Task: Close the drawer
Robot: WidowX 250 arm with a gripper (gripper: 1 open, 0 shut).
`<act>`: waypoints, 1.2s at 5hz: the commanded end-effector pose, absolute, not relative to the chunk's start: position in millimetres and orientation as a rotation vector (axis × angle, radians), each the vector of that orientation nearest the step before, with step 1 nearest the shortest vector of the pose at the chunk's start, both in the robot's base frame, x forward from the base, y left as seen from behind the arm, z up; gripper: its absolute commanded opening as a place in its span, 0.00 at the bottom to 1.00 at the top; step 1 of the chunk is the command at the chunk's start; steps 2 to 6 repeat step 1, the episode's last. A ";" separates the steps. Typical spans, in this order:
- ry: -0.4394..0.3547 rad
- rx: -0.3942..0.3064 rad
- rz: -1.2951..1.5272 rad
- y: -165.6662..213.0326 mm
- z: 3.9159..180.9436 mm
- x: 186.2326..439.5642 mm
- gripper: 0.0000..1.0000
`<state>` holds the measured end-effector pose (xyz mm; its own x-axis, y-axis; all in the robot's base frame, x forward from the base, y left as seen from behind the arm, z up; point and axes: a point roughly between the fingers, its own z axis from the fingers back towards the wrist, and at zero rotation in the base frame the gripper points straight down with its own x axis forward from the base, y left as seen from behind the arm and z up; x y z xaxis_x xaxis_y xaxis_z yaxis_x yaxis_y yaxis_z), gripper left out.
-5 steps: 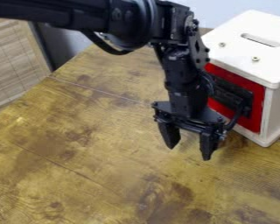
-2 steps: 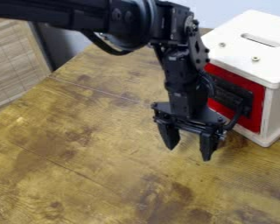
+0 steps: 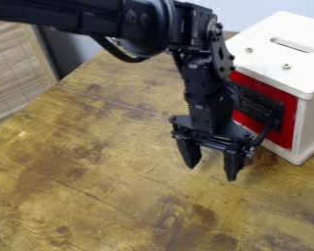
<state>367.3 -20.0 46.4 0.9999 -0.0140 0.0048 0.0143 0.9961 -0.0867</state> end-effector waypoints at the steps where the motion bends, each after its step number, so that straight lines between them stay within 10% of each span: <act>1: -0.069 -0.090 -0.009 -18.5 69.7 372.3 1.00; 6: -0.069 -0.090 -0.009 -18.5 69.7 372.3 1.00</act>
